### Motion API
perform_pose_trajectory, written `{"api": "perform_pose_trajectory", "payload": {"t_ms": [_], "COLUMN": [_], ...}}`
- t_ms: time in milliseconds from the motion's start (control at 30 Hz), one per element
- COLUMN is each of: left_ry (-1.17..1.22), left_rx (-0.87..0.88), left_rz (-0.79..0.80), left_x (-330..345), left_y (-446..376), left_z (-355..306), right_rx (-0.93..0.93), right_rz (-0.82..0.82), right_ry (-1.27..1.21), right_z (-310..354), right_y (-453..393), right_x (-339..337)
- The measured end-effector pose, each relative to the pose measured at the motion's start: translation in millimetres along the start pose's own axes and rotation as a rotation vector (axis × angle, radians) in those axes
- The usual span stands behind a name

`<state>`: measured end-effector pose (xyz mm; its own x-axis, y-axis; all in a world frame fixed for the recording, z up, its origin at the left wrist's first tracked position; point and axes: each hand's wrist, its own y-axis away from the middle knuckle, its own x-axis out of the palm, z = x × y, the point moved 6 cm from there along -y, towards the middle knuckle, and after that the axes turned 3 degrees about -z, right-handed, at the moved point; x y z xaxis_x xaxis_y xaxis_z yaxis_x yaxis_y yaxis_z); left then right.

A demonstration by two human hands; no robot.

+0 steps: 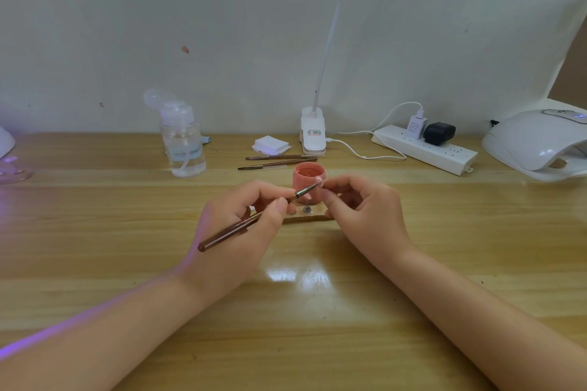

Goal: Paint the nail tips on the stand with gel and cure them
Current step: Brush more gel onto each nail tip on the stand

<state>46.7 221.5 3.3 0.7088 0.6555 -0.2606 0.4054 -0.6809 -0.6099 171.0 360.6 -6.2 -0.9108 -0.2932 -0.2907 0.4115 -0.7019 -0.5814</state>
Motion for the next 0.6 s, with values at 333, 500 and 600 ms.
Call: {"api": "perform_pose_trajectory", "payload": {"t_ms": [333,500,600], "left_ry": [-0.014,-0.030,-0.012], "left_rx": [-0.045,0.010,0.030], "left_rz": [-0.046,0.005,0.004], "left_x": [-1.6,1.5,0.2], "left_y": [-0.8,1.4,2.3], "left_z": [3.7,-0.2,-1.7], "right_rx": [0.013,0.009,0.012], "right_rz": [0.001,0.001,-0.005], "right_ry": [-0.019,-0.031,-0.034], "right_z": [-0.3,1.2,0.5], "right_y": [0.3,0.6,0.4], "right_x": [0.3,-0.9,-1.2]}}
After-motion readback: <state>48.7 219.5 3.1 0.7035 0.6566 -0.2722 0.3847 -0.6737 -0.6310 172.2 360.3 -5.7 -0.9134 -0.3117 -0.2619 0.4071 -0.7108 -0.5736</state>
